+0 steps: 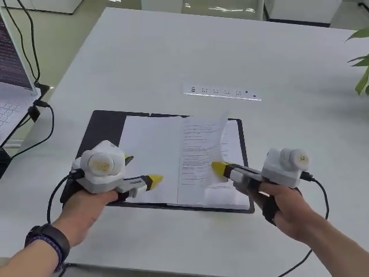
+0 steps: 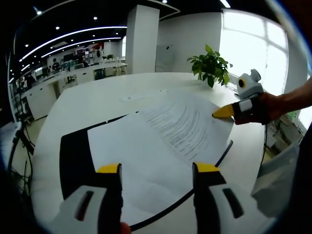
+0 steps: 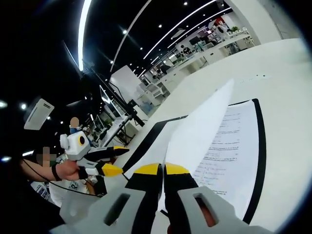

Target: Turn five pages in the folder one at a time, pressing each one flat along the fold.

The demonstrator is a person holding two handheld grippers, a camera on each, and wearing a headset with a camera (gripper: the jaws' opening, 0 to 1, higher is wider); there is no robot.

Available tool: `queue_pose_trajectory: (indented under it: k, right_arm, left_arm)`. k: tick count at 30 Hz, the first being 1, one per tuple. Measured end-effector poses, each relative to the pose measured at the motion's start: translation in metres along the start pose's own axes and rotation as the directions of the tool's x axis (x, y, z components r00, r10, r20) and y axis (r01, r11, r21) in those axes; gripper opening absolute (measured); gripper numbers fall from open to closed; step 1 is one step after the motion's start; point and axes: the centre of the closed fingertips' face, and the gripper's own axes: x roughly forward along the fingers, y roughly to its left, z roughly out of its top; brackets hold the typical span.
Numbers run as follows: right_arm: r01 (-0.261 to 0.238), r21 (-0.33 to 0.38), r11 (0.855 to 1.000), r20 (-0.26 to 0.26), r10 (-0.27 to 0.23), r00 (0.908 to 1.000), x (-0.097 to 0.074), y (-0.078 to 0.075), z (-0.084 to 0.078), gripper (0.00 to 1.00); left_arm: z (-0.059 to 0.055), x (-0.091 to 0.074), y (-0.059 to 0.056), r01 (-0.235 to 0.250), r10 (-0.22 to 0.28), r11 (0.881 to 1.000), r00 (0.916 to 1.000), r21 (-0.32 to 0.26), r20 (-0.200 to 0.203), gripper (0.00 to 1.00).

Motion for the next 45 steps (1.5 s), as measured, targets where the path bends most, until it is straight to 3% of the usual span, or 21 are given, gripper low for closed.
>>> queue_pose_trajectory:
  k: [14, 19, 25, 36, 41, 45]
  right_arm:
    - [-0.055, -0.028, 0.998, -0.011, 0.054, 0.9985, 0.037, 0.037, 0.003, 0.0]
    - [-0.081, -0.039, 0.996, -0.026, 0.08, 0.9965, 0.052, 0.053, -0.001, 0.0]
    - [-0.116, -0.054, 0.992, -0.056, 0.113, 0.992, 0.07, 0.071, -0.009, 0.0]
    - [-0.162, -0.05, 0.986, -0.087, 0.157, 0.9837, 0.104, 0.096, -0.017, 0.0]
    - [-0.181, -0.05, 0.982, -0.113, 0.175, 0.9781, 0.118, 0.105, -0.024, 0.0]
    - [-0.194, -0.042, 0.98, -0.131, 0.187, 0.9736, 0.13, 0.113, -0.03, 0.0]
  left_arm:
    - [-0.014, -0.041, 0.034, -0.051, 0.053, 0.997, 0.9983, -0.066, 0.025, 0.62]
    - [-0.025, -0.053, 0.034, -0.056, 0.058, 0.995, 0.9982, -0.087, 0.015, 0.63]
    - [-0.036, -0.068, 0.048, -0.092, 0.094, 0.989, 0.9956, -0.117, 0.008, 0.63]
    - [-0.049, -0.085, 0.071, -0.12, 0.124, 0.981, 0.9922, -0.151, 0.013, 0.63]
    - [-0.056, -0.09, 0.077, -0.129, 0.133, 0.978, 0.9911, -0.165, 0.012, 0.63]
    - [-0.063, -0.092, 0.075, -0.121, 0.125, 0.976, 0.9921, -0.18, 0.009, 0.61]
